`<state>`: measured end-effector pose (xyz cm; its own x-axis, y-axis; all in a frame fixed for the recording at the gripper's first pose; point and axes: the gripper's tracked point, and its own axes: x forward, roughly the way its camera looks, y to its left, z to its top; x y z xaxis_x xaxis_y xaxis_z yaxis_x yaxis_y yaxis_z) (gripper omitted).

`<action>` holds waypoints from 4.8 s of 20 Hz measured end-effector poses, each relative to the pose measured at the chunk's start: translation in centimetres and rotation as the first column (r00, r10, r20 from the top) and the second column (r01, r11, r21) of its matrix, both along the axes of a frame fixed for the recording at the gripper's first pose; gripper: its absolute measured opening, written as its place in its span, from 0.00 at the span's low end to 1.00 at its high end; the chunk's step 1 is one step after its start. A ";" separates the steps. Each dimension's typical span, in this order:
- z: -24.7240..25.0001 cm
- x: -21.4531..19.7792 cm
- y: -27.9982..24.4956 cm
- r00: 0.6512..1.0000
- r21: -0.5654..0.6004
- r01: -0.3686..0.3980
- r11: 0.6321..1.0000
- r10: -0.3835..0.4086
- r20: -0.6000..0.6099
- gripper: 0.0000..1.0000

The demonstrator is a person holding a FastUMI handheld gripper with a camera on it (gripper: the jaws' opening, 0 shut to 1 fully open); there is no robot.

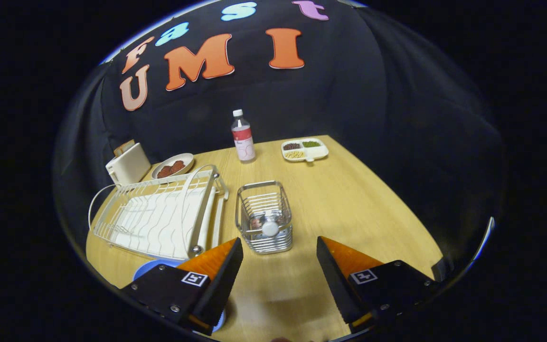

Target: Take the plate from the dish rack, then take the spoon from the basket and place it into the plate.

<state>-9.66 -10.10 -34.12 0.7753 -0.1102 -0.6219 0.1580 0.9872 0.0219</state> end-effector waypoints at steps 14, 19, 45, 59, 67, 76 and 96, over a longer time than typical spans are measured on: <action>-0.5 4.2 0.9 0.991 0.014 -0.077 0.997 0.075 0.111 0.39; -0.3 4.9 1.6 0.994 0.061 -0.080 0.995 0.075 0.085 0.16; 14.7 -1.3 9.9 0.934 0.141 -0.305 0.942 0.266 0.240 0.13; 5.7 -7.5 16.2 0.846 0.208 -0.531 0.821 0.529 0.069 0.13; 1.5 -8.7 17.6 0.821 0.222 -0.561 0.798 0.570 0.026 0.14; -4.7 -12.7 15.5 0.809 0.183 -0.544 0.819 0.570 -0.147 0.16; 13.4 -2.4 14.5 0.891 0.115 -0.441 0.890 0.419 0.174 0.65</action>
<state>-12.10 4.44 -20.74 0.8058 0.3383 -0.4860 -0.2971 0.9409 0.1624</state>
